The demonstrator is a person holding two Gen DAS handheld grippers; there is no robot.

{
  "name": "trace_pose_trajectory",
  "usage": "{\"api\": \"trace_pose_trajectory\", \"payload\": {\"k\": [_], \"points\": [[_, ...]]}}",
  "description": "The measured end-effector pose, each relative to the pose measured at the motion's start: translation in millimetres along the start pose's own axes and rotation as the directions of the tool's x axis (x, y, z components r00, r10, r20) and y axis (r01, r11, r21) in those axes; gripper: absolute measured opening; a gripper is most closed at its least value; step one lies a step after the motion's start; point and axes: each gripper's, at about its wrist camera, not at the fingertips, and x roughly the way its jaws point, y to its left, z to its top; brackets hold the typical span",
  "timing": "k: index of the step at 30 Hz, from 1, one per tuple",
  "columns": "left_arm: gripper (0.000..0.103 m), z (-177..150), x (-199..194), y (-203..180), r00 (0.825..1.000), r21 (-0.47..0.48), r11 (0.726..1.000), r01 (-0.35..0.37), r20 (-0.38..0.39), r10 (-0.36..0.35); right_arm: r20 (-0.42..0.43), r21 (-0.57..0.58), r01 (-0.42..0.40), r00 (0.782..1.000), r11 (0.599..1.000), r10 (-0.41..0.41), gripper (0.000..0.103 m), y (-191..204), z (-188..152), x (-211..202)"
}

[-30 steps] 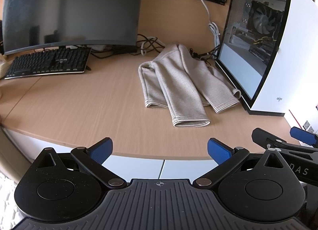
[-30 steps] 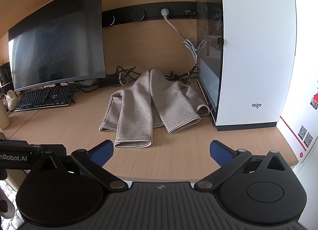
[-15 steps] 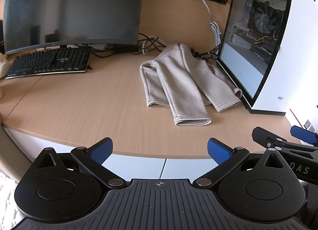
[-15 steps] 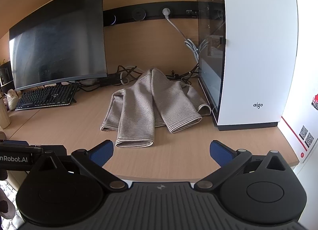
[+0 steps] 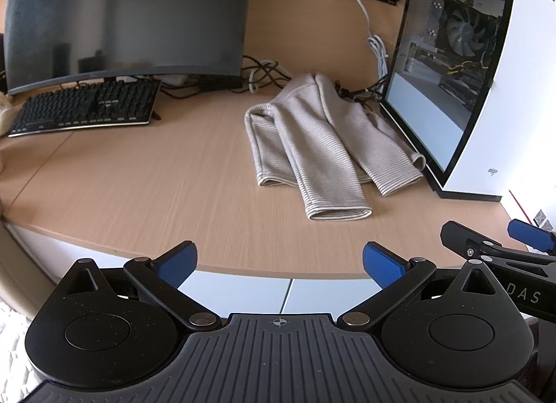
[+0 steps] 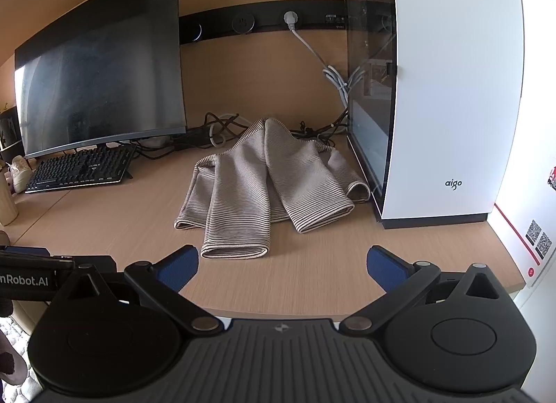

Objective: Fold clothes

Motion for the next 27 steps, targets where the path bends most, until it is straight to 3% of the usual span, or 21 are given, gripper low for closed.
{"api": "trace_pose_trajectory", "payload": {"k": [18, 20, 23, 27], "points": [[0.103, 19.9, 36.6, 12.0, 0.998, 0.006, 1.0, 0.011, -0.054, -0.011, -0.036, 0.045, 0.046, 0.998, 0.998, -0.044, 0.103, 1.4, 9.3, 30.9], [0.103, 27.3, 46.4, 20.5, 0.997, -0.002, 0.999, 0.032, -0.07, -0.032, -0.043, 0.056, 0.06, 0.997, 0.997, -0.058, 0.103, 3.7, 12.4, 38.0], [0.103, 41.0, 63.5, 31.3, 0.989, 0.009, 0.993, 0.119, -0.094, -0.117, -0.061, 0.084, 0.089, 0.995, 0.992, -0.084, 0.103, 5.6, 17.4, 49.8], [0.103, 60.2, 90.5, 43.3, 0.962, 0.01, 0.974, 0.227, -0.162, -0.222, -0.101, 0.126, 0.154, 0.985, 0.98, -0.142, 0.103, 5.7, 20.8, 64.3]]}}
